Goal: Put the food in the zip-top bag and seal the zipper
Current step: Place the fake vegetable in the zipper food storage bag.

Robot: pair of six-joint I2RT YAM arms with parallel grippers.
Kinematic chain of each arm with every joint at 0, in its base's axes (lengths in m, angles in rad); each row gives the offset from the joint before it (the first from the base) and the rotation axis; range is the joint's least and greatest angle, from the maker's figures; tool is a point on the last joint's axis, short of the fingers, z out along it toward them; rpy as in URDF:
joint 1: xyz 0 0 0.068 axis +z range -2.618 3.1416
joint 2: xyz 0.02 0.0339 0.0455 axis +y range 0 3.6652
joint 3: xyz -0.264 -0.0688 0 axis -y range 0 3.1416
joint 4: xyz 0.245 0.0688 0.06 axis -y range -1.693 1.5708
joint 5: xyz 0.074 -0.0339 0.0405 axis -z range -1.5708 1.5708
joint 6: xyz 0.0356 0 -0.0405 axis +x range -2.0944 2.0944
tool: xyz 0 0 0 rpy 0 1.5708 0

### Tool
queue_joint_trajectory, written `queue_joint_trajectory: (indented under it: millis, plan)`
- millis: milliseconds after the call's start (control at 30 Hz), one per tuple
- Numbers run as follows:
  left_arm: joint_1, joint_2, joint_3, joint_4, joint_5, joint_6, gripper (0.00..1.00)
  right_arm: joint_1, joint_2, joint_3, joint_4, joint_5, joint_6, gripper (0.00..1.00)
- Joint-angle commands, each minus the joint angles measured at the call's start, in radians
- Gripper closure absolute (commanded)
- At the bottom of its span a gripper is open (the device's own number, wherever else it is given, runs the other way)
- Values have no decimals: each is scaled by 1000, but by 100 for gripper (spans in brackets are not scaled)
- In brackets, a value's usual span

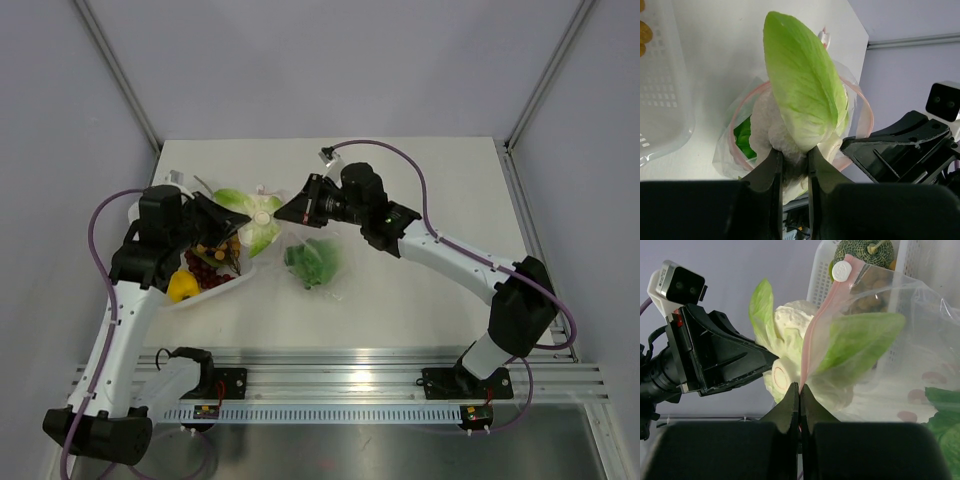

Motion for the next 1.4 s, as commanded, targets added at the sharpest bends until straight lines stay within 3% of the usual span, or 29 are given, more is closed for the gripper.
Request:
queue_joint_trajectory:
  millis: [0, 467, 800, 1000, 1367]
  plan:
    - [-44, 14, 7, 75, -29, -14, 100, 36, 2, 47, 59, -40, -15, 100]
    - [-142, 107, -39, 95, -128, 49, 100, 72, 54, 83, 76, -81, -43, 100]
    - [-207, 187, -42, 216, -207, 55, 100, 92, 37, 63, 128, -136, -29, 100]
    - [-259, 248, -28, 210, -309, 76, 100, 90, 43, 66, 140, -156, -25, 100]
    - [-267, 268, -73, 245, -313, 139, 100, 90, -18, 15, 134, -55, -58, 100]
